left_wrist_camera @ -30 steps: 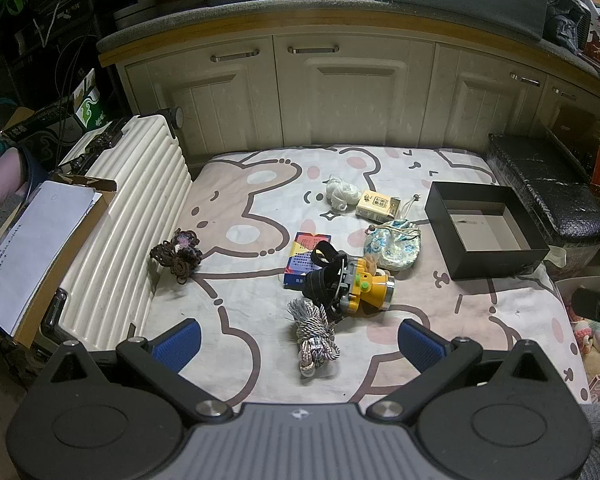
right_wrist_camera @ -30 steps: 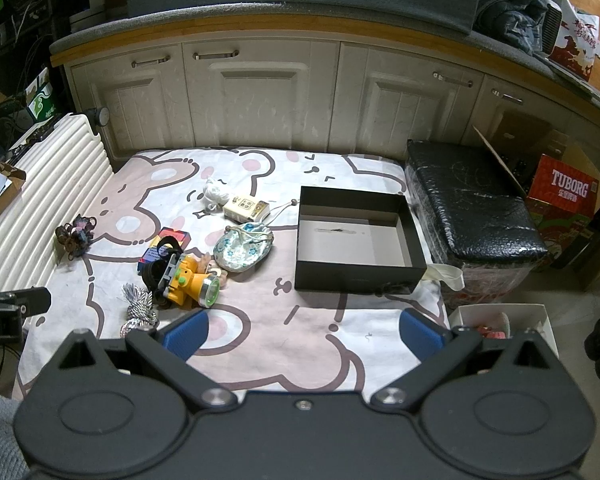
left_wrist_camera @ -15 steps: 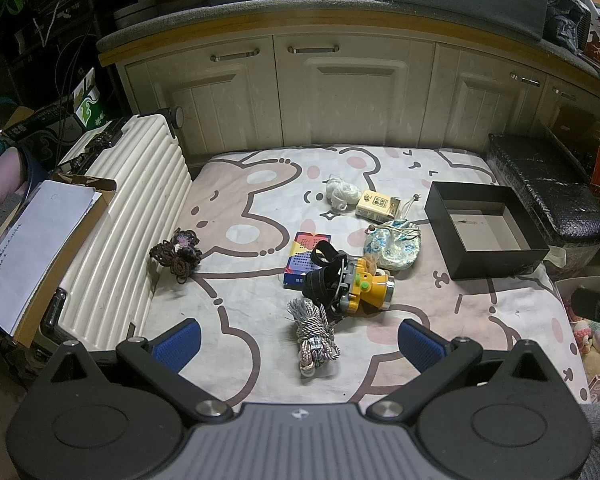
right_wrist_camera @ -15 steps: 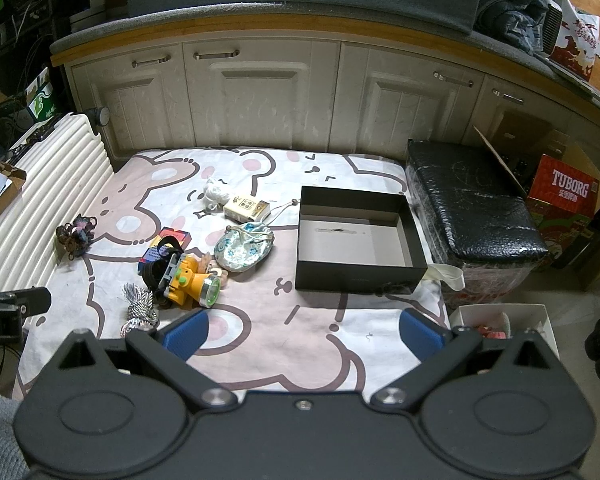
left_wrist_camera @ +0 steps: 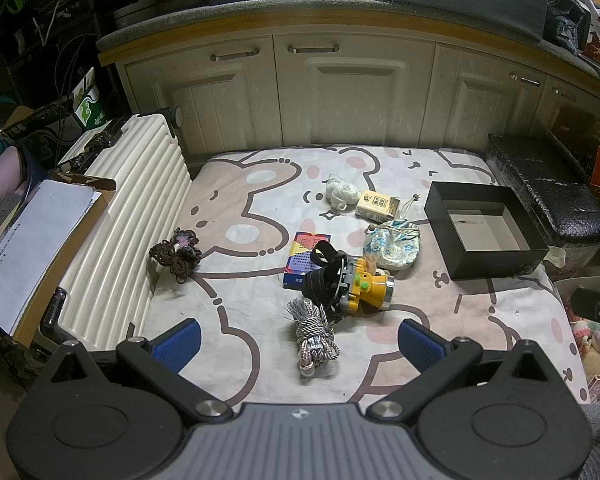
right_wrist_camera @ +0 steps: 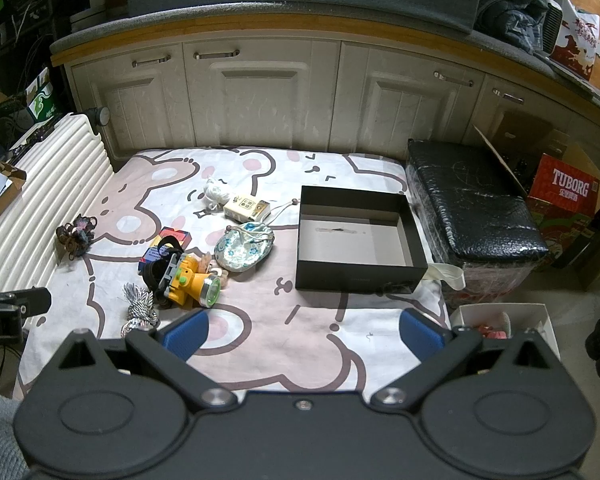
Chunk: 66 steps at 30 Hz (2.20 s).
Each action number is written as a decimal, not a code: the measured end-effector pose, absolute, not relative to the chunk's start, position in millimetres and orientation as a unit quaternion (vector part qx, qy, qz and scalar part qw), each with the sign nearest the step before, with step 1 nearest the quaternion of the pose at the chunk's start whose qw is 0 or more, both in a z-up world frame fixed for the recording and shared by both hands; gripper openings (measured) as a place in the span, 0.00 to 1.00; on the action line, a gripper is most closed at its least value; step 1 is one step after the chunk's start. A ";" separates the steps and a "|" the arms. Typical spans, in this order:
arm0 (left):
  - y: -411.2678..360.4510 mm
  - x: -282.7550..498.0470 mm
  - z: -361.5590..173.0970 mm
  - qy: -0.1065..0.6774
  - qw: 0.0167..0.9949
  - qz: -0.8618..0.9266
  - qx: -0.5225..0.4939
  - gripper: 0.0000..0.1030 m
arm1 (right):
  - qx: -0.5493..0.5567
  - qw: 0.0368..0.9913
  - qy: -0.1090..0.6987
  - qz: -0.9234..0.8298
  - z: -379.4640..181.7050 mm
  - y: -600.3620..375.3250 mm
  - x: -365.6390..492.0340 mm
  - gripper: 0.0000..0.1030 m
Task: Organize objects
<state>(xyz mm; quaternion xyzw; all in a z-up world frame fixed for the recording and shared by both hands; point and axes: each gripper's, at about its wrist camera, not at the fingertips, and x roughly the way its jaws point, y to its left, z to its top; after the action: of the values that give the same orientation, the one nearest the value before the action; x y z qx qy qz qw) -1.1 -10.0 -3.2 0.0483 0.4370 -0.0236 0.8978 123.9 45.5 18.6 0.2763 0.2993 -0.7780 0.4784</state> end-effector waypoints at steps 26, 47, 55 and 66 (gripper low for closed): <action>-10.0 -1.0 -3.2 0.437 0.897 -0.033 0.051 1.00 | 0.279 0.471 0.295 -0.783 18.6 44.1 125.3 1.00; -1.0 -5.5 7.0 0.413 0.909 -0.050 0.038 1.00 | 0.266 0.478 0.291 -0.785 23.3 43.5 133.0 1.00; 7.2 4.6 32.7 0.367 0.928 -0.040 0.041 1.00 | 0.235 0.522 0.250 -0.781 58.8 31.0 131.9 1.00; 29.2 40.8 47.6 0.326 0.945 -0.015 0.034 1.00 | 0.207 0.562 0.190 -0.778 78.5 -24.0 112.8 1.00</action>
<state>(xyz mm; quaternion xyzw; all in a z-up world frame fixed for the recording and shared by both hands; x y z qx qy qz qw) 40.8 29.2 47.6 0.0336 0.3256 -0.0147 0.9448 112.8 -24.0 78.5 0.2070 0.1895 -0.7784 0.5615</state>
